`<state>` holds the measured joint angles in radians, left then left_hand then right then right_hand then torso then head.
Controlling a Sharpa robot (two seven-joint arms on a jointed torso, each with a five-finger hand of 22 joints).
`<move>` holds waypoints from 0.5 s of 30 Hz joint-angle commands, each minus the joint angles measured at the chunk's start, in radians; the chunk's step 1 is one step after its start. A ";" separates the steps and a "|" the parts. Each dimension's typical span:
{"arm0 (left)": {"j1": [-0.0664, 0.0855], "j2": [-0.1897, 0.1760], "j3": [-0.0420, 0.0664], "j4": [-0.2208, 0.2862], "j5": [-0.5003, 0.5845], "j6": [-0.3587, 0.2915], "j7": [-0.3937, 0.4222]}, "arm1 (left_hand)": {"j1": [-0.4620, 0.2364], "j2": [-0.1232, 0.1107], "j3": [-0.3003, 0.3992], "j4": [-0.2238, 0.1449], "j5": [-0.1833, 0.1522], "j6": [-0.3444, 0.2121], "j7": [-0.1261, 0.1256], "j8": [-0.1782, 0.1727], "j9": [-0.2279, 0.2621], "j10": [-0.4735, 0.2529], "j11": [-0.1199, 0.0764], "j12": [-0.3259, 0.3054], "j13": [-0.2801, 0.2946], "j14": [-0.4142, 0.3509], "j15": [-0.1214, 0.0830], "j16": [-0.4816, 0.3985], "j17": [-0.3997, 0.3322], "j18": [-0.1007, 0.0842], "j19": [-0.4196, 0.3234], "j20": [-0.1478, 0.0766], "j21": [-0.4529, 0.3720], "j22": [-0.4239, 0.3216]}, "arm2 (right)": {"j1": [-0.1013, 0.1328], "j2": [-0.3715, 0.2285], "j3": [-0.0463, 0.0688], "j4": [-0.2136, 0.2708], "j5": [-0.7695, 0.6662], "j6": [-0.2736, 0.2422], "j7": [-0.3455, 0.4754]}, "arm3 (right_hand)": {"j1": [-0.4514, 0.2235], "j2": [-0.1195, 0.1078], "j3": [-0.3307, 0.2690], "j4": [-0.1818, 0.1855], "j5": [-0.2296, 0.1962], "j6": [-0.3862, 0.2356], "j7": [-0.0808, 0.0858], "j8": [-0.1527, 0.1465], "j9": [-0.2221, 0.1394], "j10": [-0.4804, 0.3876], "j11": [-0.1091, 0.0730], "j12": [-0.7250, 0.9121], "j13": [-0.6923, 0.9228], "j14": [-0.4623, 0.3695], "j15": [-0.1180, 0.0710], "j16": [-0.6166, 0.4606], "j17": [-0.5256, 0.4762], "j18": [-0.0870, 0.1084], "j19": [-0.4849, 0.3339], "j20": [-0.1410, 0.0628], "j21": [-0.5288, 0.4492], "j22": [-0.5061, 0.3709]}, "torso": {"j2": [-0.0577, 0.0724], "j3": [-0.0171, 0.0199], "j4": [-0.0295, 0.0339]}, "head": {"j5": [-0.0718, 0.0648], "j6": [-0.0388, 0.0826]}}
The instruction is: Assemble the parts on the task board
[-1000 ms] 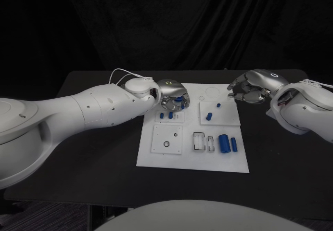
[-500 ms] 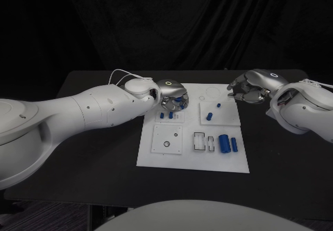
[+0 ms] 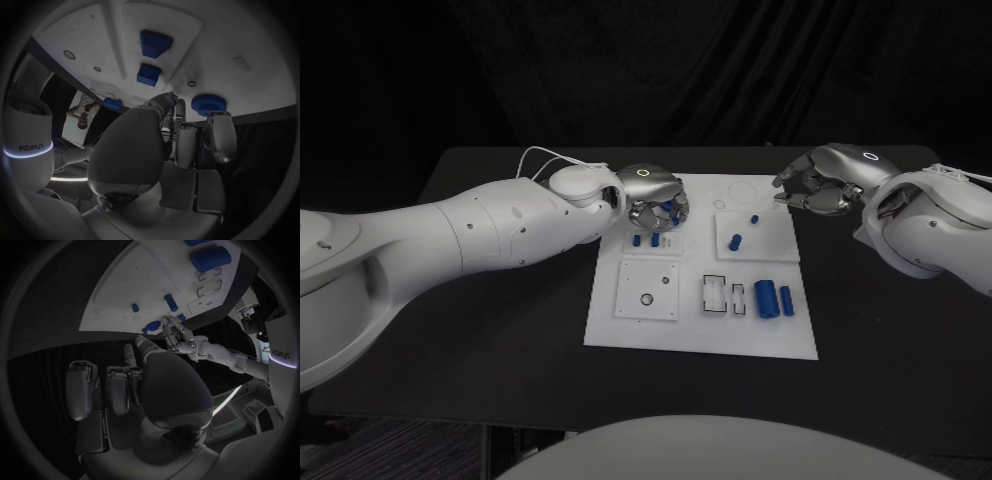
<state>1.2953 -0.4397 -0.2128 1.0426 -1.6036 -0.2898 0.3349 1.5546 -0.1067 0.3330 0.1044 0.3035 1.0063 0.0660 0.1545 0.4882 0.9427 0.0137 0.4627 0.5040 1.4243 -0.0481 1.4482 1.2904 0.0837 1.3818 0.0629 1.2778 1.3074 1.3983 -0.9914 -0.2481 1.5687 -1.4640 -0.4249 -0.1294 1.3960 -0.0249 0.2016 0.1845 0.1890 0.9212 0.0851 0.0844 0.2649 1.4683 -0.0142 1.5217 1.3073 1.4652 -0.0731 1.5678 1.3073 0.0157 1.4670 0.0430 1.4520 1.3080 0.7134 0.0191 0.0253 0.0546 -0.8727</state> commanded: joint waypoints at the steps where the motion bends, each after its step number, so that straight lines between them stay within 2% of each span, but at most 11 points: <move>1: 0.014 -0.027 0.001 0.045 -0.003 -0.072 0.018 | 0.000 0.002 0.001 -0.007 0.006 0.009 -0.002 0.006 0.002 0.009 0.000 -0.007 -0.002 0.006 -0.004 0.003 0.001 -0.016 0.011 0.000 0.008 0.175 | -0.002 -0.005 0.001 0.001 -0.002 -0.006 -0.006 | 0.000 0.008 0.000 -0.006 0.004 0.009 0.000 -0.002 -0.001 0.052 0.004 -0.002 0.195 0.106 0.004 0.003 0.263 0.015 0.038 0.001 0.001 0.222 | -0.002 -0.0001 -0.0005 | 0.001 0.000; 8: 0.056 -0.110 0.001 0.144 -0.003 -0.079 0.002 | -0.003 0.001 0.000 -0.007 0.007 0.015 -0.002 0.007 0.003 0.017 -0.001 -0.011 -0.003 0.005 -0.005 0.000 -0.005 -0.016 0.009 -0.001 0.005 0.174 | -0.002 -0.011 0.001 0.000 -0.002 -0.004 -0.009 | 0.000 0.008 0.001 -0.007 0.003 0.010 0.001 -0.002 -0.001 0.052 0.004 -0.002 0.194 0.106 0.004 0.003 0.263 0.015 0.038 0.001 0.000 0.222 | -0.001 -0.0005 0.0017 | 0.001 0.000; 15: 0.069 -0.173 0.000 0.192 -0.003 -0.047 -0.016 | -0.005 0.000 0.000 -0.007 0.006 0.015 -0.002 0.006 0.003 0.019 -0.001 -0.013 -0.004 0.002 -0.005 -0.002 -0.010 -0.015 0.007 -0.001 0.001 0.173 | -0.002 -0.013 0.001 -0.001 -0.002 -0.001 -0.010 | 0.000 0.008 0.001 -0.007 0.003 0.010 0.001 -0.002 -0.001 0.052 0.004 -0.002 0.194 0.106 0.004 0.003 0.263 0.015 0.038 0.001 0.000 0.222 | -0.003 -0.0009 0.0060 | -0.005 0.000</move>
<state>1.3608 -0.6103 -0.2128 1.2271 -1.6038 -0.3441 0.3275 1.5547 -0.1070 0.3329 0.1044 0.3075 1.0151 0.0678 0.1587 0.4897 0.9555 0.0124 0.4552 0.5013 1.4279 -0.0517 1.4481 1.2815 0.0838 1.3891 0.0627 1.2842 1.3073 1.3983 -1.0023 -0.2485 1.5683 -1.4638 -0.4238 -0.1300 1.3960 -0.0249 0.2015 0.1845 0.1890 0.9212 0.0851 0.0844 0.2649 1.4683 -0.0142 1.5217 1.3073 1.4652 -0.0731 1.5678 1.3073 0.0157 1.4670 0.0430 1.4520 1.3078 0.7117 0.0183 0.0289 0.0520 -0.8727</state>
